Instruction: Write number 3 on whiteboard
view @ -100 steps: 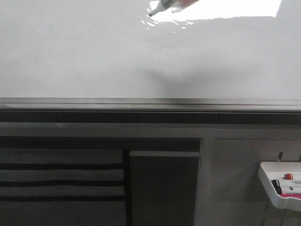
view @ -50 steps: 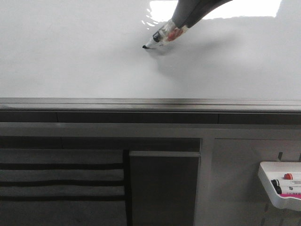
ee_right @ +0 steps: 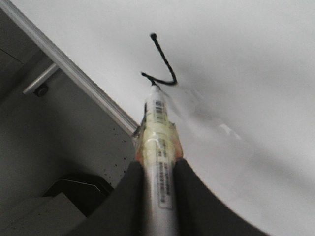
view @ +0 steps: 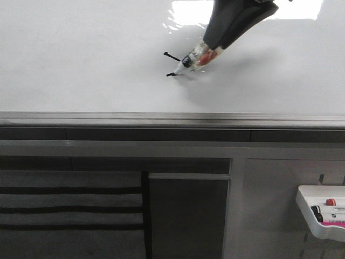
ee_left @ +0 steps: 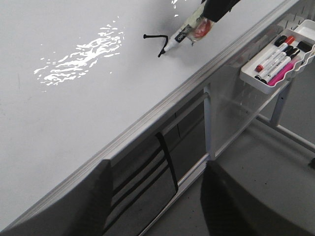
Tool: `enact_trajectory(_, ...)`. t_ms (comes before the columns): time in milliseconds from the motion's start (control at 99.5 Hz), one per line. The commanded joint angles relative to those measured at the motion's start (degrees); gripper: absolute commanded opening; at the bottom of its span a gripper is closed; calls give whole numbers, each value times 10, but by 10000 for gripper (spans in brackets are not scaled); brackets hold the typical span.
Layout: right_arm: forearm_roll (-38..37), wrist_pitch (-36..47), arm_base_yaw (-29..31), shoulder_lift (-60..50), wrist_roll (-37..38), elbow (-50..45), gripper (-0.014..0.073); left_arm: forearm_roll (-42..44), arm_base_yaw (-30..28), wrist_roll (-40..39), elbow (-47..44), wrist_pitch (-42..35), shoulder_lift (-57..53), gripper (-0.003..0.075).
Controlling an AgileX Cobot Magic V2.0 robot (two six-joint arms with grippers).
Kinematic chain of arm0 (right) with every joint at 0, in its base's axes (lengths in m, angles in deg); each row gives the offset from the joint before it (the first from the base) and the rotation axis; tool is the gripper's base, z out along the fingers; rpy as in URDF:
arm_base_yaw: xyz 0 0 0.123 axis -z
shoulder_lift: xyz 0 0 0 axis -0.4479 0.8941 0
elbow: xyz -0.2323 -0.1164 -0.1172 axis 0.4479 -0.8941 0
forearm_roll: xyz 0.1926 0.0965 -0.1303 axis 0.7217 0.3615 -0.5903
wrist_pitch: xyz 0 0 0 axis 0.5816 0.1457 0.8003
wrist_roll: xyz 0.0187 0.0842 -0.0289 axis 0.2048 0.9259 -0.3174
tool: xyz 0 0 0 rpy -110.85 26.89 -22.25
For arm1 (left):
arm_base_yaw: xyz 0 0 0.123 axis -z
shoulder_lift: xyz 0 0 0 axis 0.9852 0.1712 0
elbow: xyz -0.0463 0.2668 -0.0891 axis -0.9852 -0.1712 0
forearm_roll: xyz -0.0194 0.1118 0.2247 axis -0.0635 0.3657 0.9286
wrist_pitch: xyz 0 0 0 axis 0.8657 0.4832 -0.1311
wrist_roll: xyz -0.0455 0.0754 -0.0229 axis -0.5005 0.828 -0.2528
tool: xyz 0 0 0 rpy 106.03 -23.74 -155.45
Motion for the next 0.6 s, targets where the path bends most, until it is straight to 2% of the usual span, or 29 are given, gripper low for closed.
enact_trajectory(0, -21, 4, 16, -25, 3, 10, 43, -20, -2, -5, 15, -40, -2, 367)
enact_trajectory(100, -19, 19, -6, -17, 3, -1, 43, -20, -2, -5, 15, -40, -2, 367)
enact_trajectory(251, -19, 95, -46, 9, 3, 3, 43, -20, -2, -5, 15, -40, -2, 367)
enact_trajectory(342, -18, 87, -49, 12, 3, 20, 43, -20, -2, -5, 15, -40, -2, 367)
enact_trajectory(462, 0, 37, -55, -29, -23, 12, 43, -20, -2, -5, 15, -40, -2, 367)
enact_trajectory(593, 59, 74, -67, -113, -81, -65, 43, -20, -2, -5, 15, -40, -2, 367)
